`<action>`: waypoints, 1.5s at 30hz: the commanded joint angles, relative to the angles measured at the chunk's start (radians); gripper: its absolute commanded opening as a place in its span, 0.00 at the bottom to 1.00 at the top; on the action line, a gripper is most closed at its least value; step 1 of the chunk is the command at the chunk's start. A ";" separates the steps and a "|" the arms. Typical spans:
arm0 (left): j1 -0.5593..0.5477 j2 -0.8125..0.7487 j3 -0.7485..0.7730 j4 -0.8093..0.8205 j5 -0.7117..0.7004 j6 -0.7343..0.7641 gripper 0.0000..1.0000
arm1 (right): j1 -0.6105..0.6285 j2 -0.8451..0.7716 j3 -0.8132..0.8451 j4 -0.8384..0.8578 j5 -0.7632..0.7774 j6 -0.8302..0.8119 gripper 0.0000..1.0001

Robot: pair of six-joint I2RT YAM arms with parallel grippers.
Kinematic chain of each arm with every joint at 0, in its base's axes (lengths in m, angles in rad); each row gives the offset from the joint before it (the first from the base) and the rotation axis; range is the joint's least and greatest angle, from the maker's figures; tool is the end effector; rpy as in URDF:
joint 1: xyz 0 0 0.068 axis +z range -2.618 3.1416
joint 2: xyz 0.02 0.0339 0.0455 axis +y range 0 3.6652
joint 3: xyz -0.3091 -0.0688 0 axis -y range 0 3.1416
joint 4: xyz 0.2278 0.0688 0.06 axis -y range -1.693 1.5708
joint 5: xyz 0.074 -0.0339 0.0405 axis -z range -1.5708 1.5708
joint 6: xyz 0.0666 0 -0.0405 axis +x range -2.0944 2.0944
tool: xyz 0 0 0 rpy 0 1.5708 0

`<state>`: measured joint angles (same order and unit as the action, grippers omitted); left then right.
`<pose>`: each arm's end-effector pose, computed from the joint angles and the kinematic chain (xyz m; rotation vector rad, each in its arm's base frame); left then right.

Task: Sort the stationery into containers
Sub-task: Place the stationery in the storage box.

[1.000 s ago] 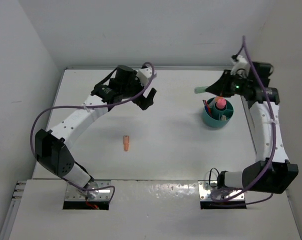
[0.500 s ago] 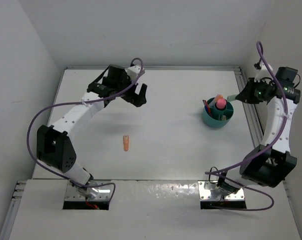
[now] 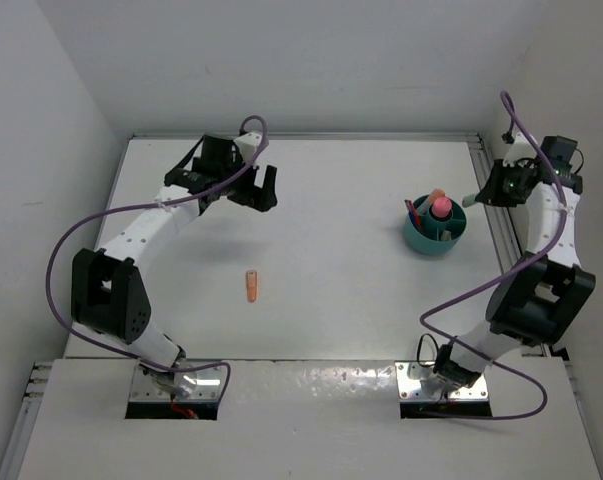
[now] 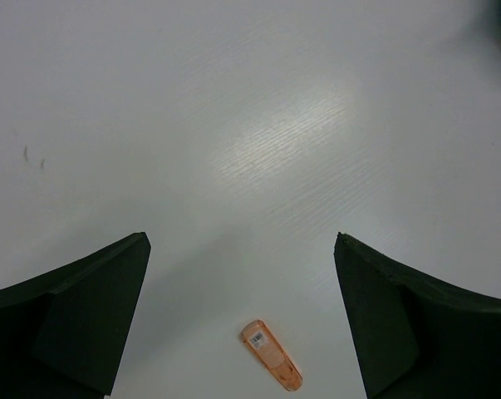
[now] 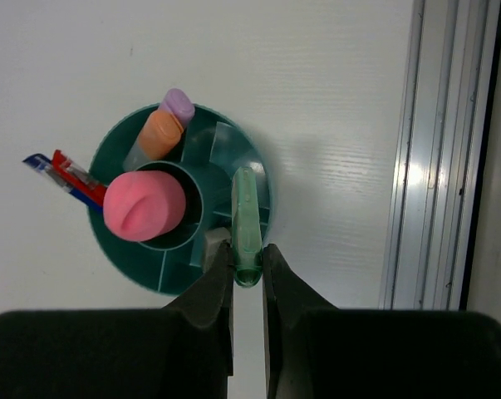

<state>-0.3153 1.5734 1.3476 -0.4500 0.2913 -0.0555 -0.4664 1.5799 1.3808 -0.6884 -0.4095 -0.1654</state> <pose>0.3399 -0.1310 0.3439 0.4505 2.2204 -0.5258 0.3185 -0.1307 0.3316 0.1820 2.3648 0.2056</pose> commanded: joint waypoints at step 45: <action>-0.163 -0.038 -0.446 -0.102 -0.231 -0.228 0.70 | 0.150 -0.213 -0.131 0.038 -0.143 0.141 0.57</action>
<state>-0.4706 1.5719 0.9199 -0.6090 0.0944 -0.2295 -0.3180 1.4117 1.2507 -0.6640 -0.5262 -0.0437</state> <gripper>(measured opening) 0.700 0.568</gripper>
